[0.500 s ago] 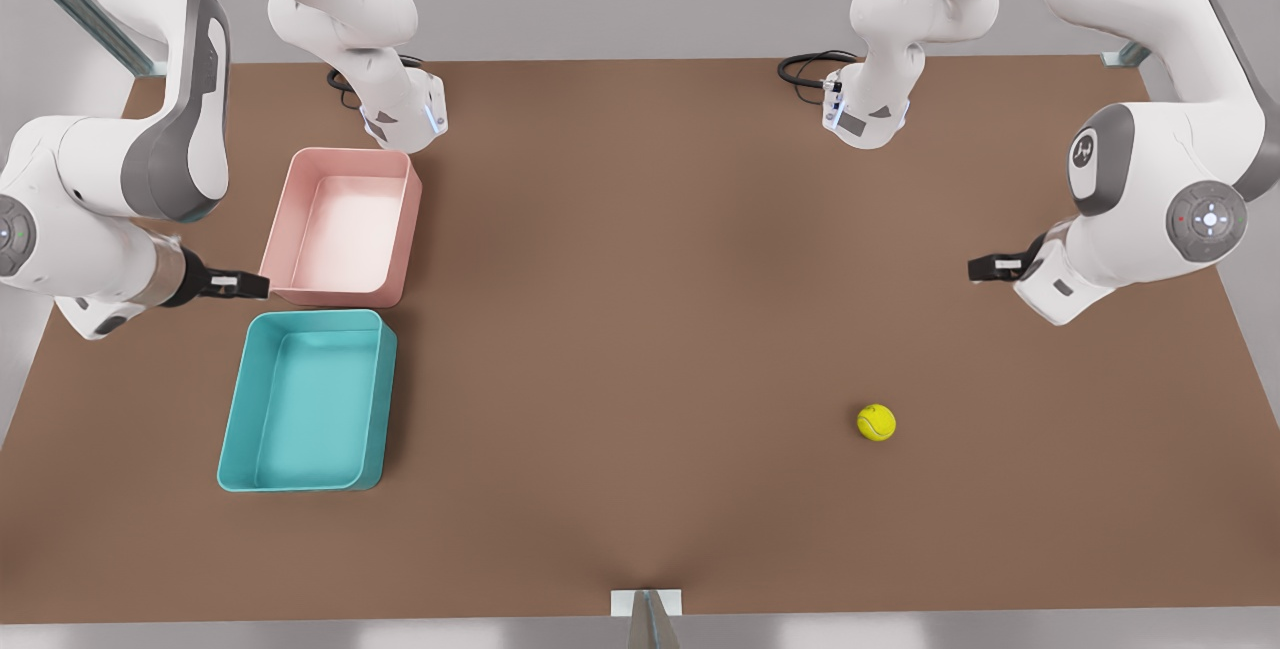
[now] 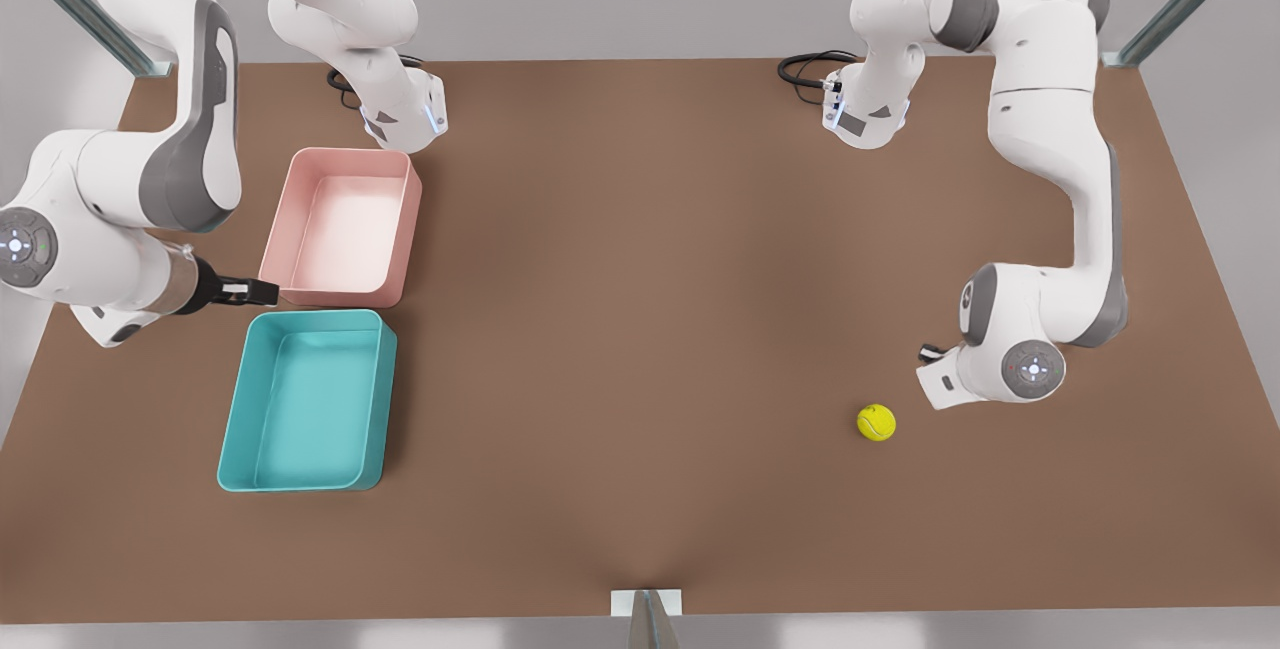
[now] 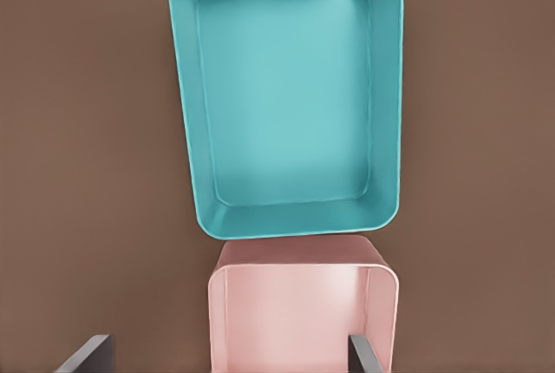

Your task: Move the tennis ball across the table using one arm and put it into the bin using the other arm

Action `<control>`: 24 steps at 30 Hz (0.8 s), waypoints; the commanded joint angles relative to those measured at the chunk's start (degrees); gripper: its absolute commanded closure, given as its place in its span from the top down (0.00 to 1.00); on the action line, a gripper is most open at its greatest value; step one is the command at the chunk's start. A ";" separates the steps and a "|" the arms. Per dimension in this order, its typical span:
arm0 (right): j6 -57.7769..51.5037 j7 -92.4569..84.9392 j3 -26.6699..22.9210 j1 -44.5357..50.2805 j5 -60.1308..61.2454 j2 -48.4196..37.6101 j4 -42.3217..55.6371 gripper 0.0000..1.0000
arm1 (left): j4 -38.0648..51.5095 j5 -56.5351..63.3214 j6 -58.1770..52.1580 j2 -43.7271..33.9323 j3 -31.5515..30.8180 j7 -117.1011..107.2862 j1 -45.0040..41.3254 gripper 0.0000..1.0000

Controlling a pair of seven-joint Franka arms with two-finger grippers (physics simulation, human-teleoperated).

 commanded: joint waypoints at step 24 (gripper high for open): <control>0.33 -0.28 0.05 0.00 0.04 0.38 -0.48 1.00 | 3.33 4.73 15.35 12.55 -0.06 59.48 -1.73 0.21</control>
